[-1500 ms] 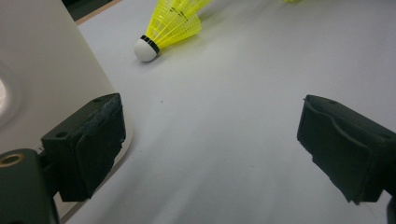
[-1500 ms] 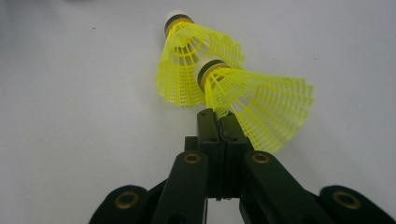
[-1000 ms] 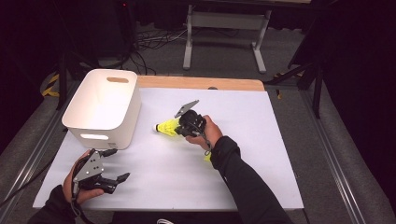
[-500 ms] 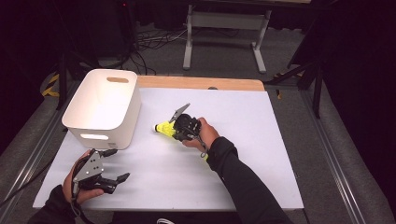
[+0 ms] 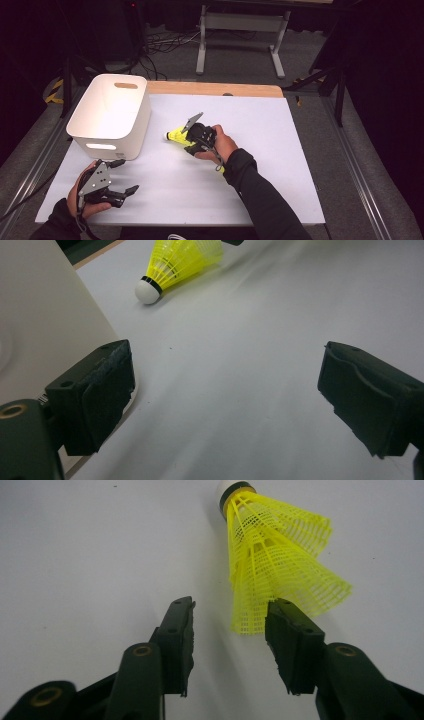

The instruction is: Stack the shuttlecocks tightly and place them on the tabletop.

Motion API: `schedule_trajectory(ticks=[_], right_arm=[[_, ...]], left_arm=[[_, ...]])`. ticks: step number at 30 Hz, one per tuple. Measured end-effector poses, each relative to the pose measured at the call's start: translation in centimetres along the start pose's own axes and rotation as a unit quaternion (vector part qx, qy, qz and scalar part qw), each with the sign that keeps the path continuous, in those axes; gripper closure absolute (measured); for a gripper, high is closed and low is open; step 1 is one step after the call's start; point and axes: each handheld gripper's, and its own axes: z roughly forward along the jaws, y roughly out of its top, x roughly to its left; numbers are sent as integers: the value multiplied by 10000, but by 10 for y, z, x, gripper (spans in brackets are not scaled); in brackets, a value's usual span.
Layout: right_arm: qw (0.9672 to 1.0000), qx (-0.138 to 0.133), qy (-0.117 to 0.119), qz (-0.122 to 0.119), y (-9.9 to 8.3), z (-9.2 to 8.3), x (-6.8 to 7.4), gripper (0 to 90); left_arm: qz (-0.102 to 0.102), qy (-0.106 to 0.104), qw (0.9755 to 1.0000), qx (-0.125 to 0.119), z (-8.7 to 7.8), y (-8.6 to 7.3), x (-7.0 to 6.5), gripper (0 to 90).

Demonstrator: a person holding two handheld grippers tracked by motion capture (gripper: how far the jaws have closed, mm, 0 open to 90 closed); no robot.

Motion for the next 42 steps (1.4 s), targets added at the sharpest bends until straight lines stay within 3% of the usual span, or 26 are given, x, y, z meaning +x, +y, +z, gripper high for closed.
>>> schedule_trajectory(ticks=[12,17,30,35,42], right_arm=[[9985,-385,-395,11,-5,-30,3,369],[9960,-755,-459,151,-11,-50,5,326],[9917,-1080,-518,473,-40,-73,3,306],[9911,-1078,-565,544,-51,-80,3,306],[9875,-1266,-587,734,-71,-91,7,294]], left_arm=[[8,-1,10000,11,1,0,0,89],[23,-9,10000,13,1,0,-1,88],[-22,-9,10000,23,2,0,-1,88],[-10,-3,10000,46,2,0,-1,89],[-24,-6,10000,33,3,0,-1,89]])
